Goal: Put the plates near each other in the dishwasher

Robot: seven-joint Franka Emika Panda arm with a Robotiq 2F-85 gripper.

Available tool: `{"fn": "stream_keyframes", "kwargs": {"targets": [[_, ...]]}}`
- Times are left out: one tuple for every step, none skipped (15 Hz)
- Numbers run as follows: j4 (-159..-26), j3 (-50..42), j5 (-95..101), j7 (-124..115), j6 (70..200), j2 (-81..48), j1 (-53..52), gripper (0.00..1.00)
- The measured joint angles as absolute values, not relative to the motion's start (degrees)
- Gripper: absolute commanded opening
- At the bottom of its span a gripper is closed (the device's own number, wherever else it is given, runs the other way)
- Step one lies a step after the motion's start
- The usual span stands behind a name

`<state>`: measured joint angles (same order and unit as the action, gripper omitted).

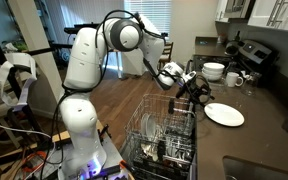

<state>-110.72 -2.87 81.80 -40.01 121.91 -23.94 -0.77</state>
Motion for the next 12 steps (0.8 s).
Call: {"fn": "stream_keyframes", "kwargs": {"targets": [[-110.42, -2.97, 81.96, -40.02, 121.91, -24.26, -0.77, 0.96], [-110.15, -3.05, 82.03, -40.01, 121.91, -24.58, -0.76, 0.98], [-109.88, -3.11, 82.04, -40.02, 121.92, -24.9, -0.73, 1.0], [-109.63, -3.15, 82.04, -40.02, 121.93, -25.22, -0.71, 0.99], [-109.4, -3.17, 82.05, -40.02, 121.95, -25.55, -0.69, 0.95], [-109.16, -3.17, 82.09, -40.02, 121.95, -25.72, -0.69, 0.89], [-108.94, -3.18, 82.11, -40.01, 121.96, -25.87, -0.68, 0.71], [-108.76, -3.18, 82.16, -40.02, 121.98, -25.99, -0.68, 0.65], [-108.67, -3.2, 82.24, -40.02, 122.02, -26.17, -0.65, 0.57], [-108.58, -3.21, 82.46, -40.02, 122.06, -26.42, -0.6, 0.51], [-108.45, -3.21, 82.79, -40.02, 122.09, -26.72, -0.52, 0.44], [-108.31, -3.21, 83.08, -40.04, 122.11, -26.99, -0.44, 0.38]]}}
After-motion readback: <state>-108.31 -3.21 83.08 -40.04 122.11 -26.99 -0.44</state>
